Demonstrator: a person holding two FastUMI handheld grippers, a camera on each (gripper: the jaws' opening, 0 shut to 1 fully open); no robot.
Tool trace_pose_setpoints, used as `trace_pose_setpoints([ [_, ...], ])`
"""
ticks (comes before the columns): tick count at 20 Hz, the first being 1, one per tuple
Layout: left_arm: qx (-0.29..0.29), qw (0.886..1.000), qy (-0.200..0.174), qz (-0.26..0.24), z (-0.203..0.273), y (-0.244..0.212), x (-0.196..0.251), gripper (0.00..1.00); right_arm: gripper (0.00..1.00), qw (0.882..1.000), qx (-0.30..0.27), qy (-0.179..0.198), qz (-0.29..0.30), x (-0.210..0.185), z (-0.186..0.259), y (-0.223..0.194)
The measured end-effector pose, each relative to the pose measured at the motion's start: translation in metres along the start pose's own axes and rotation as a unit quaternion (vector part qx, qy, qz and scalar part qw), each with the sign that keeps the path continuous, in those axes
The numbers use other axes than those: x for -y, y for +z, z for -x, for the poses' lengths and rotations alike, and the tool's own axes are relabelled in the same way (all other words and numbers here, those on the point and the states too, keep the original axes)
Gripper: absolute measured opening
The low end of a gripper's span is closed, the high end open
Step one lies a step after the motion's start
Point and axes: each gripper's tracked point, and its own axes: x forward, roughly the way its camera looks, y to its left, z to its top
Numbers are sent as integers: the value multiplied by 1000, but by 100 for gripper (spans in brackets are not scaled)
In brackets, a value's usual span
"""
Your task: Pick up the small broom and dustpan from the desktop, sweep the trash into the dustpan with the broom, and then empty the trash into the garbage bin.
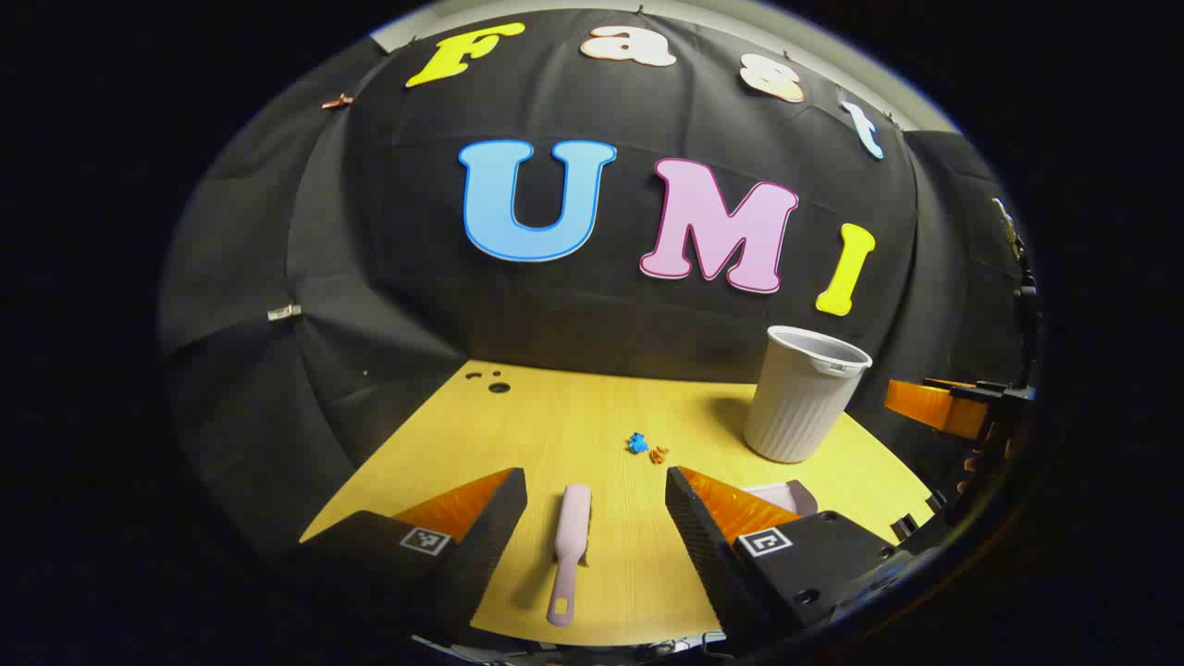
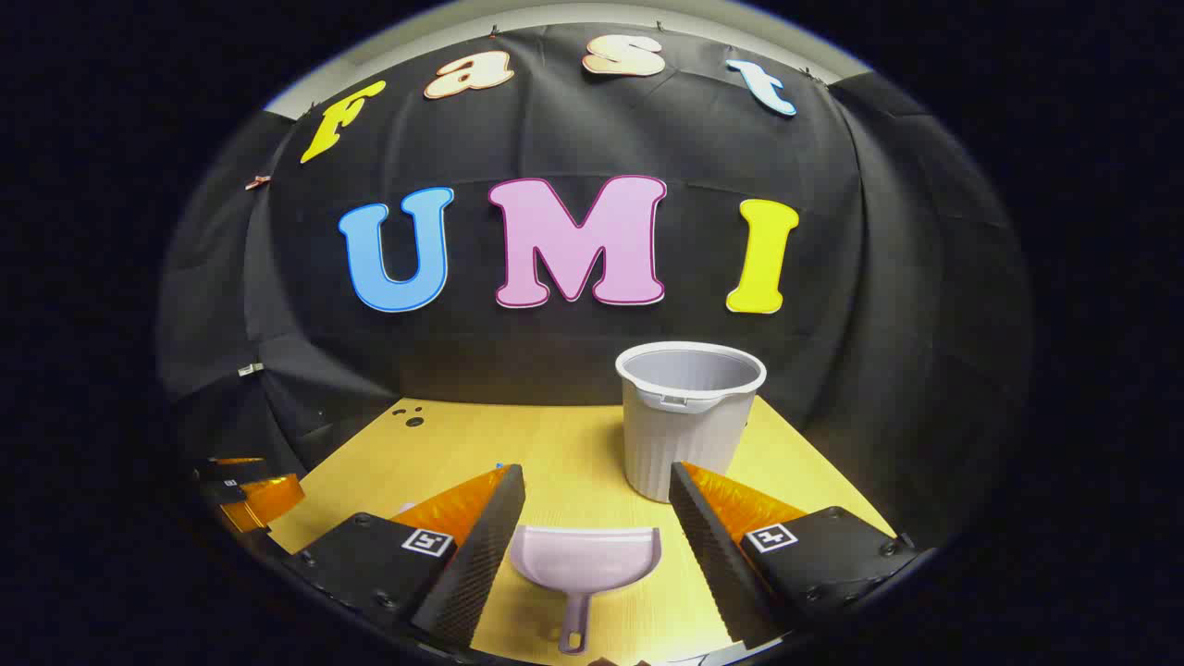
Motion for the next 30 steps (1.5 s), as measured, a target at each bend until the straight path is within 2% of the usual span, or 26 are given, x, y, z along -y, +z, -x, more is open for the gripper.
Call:
trace_pose_setpoints([
  [10, -34, 999, 6, 8, -6, -21, -14, 97, 98, 999, -40, 4, -7, -3, -7, -23],
  [20, -110, 994, 6, 24, -34, -57, -20, 97, 98, 997, -72, 2, 1, 5, -19, -46],
  [24, -176, 984, 24, 28, -51, -90, -34, 97, 99, 996, -94, -5, -4, 15, -23, -61],
  [27, -234, 972, 26, 22, -68, -117, -40, 97, 98, 993, -112, -14, -16, 25, -28, -72],
  [30, -296, 955, 26, 2, -87, -149, -43, 97, 98, 992, -124, -22, -24, 32, -29, -80],
])
